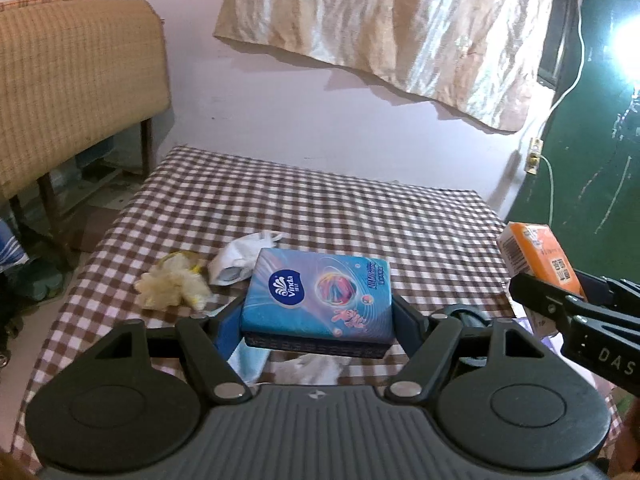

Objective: Organize soft objects
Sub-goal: 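Carry both tissue packs over the pink-rimmed white box with both grippers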

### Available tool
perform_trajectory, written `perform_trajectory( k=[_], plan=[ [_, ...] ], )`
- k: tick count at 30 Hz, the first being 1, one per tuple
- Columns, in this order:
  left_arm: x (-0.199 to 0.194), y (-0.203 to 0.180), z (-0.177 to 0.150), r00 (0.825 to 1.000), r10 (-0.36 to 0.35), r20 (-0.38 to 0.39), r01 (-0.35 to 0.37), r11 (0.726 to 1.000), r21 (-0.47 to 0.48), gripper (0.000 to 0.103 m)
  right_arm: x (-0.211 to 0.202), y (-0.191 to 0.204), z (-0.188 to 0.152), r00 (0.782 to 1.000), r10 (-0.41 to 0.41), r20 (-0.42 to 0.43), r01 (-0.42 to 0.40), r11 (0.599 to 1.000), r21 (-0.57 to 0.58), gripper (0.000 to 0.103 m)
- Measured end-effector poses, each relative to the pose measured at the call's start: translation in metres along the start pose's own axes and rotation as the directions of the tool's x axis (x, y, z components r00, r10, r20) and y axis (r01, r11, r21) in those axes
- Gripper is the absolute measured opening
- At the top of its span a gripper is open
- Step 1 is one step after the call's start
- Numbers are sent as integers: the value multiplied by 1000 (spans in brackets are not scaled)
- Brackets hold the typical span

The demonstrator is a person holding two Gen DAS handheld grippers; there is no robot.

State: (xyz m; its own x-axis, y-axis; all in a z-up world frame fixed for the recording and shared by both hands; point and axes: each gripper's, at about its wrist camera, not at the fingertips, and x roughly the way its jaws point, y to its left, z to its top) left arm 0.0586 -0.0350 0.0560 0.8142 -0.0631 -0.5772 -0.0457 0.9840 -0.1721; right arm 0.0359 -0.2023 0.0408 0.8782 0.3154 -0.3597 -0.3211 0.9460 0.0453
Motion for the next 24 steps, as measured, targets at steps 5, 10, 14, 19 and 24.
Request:
perform_trajectory(
  k=[5, 10, 14, 19, 24],
  plan=[
    [5, -17, 3, 1000, -31, -1, 31, 999, 20, 76, -4, -20, -1, 999, -40, 3, 40, 999, 28, 61],
    [11, -34, 4, 998, -66, -2, 66, 997, 44, 76, -7, -39, -5, 996, -88, 3, 88, 994, 59, 61],
    [16, -50, 6, 995, -95, -7, 95, 994, 61, 76, -11, -55, -10, 991, -130, -1, 130, 988, 81, 61],
    [24, -70, 4, 991, -129, -19, 131, 988, 87, 76, -18, -79, -18, 984, -176, -12, 177, 978, 111, 61],
    [32, -88, 1, 986, -162, -39, 165, 980, 108, 76, -23, -105, -28, 974, -224, -32, 226, 965, 136, 61]
  ],
)
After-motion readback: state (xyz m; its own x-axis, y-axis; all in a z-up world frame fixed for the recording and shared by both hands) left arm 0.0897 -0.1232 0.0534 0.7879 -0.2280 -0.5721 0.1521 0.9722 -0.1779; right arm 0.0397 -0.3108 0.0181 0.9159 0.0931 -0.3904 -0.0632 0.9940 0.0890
